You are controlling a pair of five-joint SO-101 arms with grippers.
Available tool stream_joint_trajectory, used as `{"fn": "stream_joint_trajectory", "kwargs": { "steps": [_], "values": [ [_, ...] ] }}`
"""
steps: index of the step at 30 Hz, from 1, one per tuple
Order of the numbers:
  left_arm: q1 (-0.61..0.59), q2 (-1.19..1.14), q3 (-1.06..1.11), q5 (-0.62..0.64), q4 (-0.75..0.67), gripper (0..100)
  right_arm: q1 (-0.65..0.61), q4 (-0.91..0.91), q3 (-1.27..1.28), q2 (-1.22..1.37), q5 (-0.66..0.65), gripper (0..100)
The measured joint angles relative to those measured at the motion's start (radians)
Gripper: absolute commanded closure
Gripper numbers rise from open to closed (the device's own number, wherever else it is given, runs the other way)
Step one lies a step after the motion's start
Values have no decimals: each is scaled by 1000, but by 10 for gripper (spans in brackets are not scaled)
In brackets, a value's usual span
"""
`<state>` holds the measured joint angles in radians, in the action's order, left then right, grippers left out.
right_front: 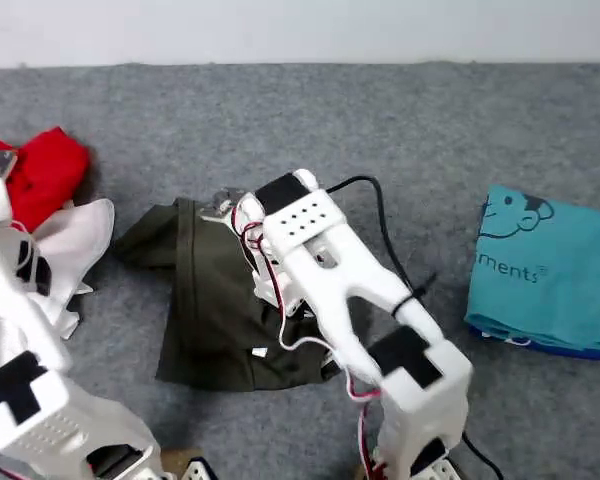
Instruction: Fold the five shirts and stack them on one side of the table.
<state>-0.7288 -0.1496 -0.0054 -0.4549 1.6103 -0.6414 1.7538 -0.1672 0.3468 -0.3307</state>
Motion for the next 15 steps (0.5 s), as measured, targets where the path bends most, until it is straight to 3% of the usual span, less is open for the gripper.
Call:
{"fn": "stream_joint_trajectory", "kwargs": {
  "steps": [3,9,15],
  "values": [
    [0,34,58,2,-15,887,44,0,0,48,0,991],
    [0,97,133,3,-54,887,172,0,-2,38,-5,988],
    [0,140,176,2,-69,887,264,0,100,-104,-106,988]
  ]
}}
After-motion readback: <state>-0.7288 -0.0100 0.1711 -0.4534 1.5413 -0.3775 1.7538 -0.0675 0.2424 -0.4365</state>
